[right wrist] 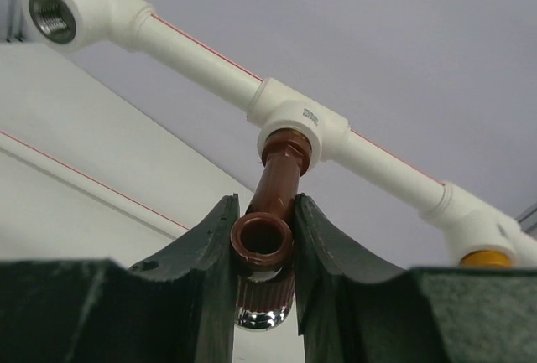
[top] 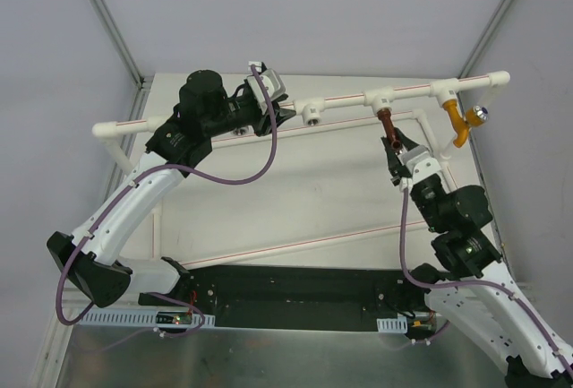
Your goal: Install the water faucets
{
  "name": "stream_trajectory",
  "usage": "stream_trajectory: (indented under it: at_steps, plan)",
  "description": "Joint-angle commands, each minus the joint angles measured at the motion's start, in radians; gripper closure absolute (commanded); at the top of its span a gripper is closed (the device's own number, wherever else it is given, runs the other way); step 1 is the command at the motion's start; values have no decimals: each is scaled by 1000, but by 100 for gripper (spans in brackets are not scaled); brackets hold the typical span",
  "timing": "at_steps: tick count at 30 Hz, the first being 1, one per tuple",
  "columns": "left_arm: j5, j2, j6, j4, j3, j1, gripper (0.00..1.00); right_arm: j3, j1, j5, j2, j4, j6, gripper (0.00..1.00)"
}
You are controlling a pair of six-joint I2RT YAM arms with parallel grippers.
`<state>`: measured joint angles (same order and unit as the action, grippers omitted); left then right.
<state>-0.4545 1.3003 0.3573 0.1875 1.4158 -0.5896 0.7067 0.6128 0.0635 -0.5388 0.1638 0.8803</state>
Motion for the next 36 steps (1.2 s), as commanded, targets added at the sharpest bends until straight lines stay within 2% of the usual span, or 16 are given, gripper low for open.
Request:
stream_trajectory:
  at_steps: [1,9,14,21,31,36]
  plan:
    - [45,99,-93,463,-115,4,95,-90,4,-20,22,-97,-412,100]
    - [45,100,-93,463,-115,4,95,-127,4,21,22,15,-852,100]
    - [45,105,-92,463,-115,4,95,-156,4,45,7,130,-1277,100]
    - [46,106,-95,463,-114,4,95,-154,4,150,-58,144,-1831,100]
    - [46,108,-98,463,-112,4,96,-203,4,231,-73,261,-2354,100]
    - [46,111,-98,463,-112,2,96,-210,5,256,-50,258,-2501,100]
